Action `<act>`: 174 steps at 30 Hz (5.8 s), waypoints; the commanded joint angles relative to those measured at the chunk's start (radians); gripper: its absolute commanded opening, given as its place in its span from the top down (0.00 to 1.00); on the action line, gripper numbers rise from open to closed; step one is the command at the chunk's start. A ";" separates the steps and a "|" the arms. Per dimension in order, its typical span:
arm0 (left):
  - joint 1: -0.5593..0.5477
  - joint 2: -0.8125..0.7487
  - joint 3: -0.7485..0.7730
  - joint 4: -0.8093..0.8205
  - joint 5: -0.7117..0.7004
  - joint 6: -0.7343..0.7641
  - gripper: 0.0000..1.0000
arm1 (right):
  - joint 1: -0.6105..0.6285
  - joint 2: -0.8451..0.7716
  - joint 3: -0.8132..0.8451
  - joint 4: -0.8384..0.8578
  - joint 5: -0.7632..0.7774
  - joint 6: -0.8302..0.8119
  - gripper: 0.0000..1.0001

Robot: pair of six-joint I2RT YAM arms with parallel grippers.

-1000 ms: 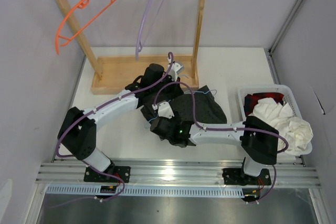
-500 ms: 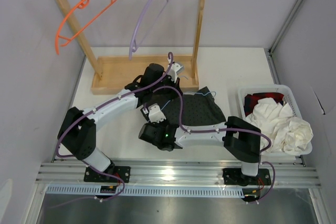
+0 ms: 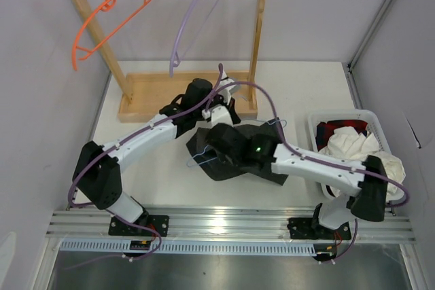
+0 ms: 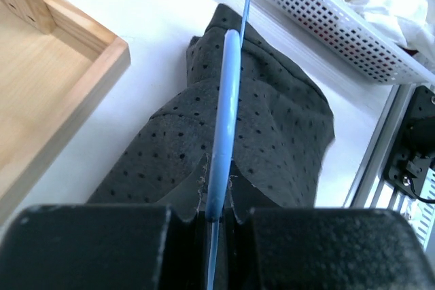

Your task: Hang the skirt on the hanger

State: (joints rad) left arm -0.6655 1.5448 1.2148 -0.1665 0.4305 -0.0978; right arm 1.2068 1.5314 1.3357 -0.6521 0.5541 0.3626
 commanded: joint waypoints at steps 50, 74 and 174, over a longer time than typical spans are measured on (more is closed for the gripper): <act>0.158 -0.092 0.244 -0.186 0.194 -0.042 1.00 | -0.025 -0.355 -0.216 0.016 -0.418 -0.044 0.19; 0.156 -0.144 0.227 -0.238 0.208 -0.074 1.00 | -0.681 -0.398 -0.297 0.187 -0.543 -0.117 0.42; 0.170 -0.247 0.141 -0.111 0.127 -0.198 1.00 | -0.673 -0.330 0.304 -0.106 -0.609 -0.128 1.00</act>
State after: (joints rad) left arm -0.4587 1.2659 1.2964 -0.2516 0.6266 -0.3042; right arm 0.4915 1.2446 1.6112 -0.8467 -0.0265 0.2165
